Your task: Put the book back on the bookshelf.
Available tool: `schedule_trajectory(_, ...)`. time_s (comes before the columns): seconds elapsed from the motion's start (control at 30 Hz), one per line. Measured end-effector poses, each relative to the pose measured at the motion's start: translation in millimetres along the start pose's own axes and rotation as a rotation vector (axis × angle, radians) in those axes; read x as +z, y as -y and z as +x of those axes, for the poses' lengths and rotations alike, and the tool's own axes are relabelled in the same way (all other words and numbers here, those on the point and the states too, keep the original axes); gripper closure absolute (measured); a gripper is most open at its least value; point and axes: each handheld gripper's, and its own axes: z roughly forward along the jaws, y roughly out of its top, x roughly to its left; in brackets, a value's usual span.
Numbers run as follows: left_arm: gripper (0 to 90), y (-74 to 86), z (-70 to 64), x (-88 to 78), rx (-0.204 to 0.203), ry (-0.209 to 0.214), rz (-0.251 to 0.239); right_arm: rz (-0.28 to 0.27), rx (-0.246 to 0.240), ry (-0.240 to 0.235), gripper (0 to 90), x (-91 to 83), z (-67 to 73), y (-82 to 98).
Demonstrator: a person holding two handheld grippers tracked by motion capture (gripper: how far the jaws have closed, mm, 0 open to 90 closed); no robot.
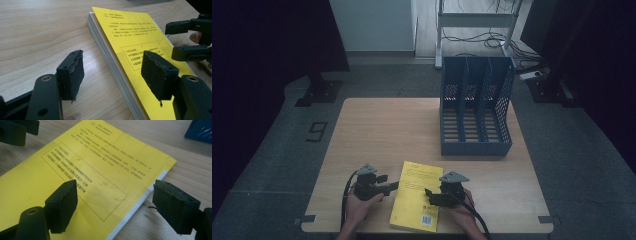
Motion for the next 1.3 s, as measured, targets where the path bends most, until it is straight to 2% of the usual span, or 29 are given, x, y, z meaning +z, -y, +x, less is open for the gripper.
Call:
schedule_trajectory(0.13, 34.6, 0.2, -2.1, 1.4, 0.007, 0.003, 0.004, 0.014, -0.008, 0.01, 19.2, 3.4, 1.3, 1.3)
schedule_trajectory(0.37, 34.7, 0.8, -9.6, 6.1, 0.027, -0.001, 0.005, 0.012, 0.003, 0.001, 20.2, 4.3, -0.5, 2.2)
schedule_trajectory(0.67, 34.6, 4.7, -19.5, 20.3, 0.05, 0.013, 0.044, 0.013, 0.017, -0.006, 21.0, 4.0, -2.2, 3.7)
schedule_trajectory(0.93, 34.8, 7.2, -21.9, 27.2, 0.049, 0.002, 0.054, 0.005, 0.017, -0.005, 21.0, 4.1, -2.1, 4.9)
schedule_trajectory(1.3, 34.7, 9.0, -26.3, 33.6, 0.055, 0.007, 0.069, 0.0, 0.023, -0.006, 21.1, 3.9, -2.1, 5.9)
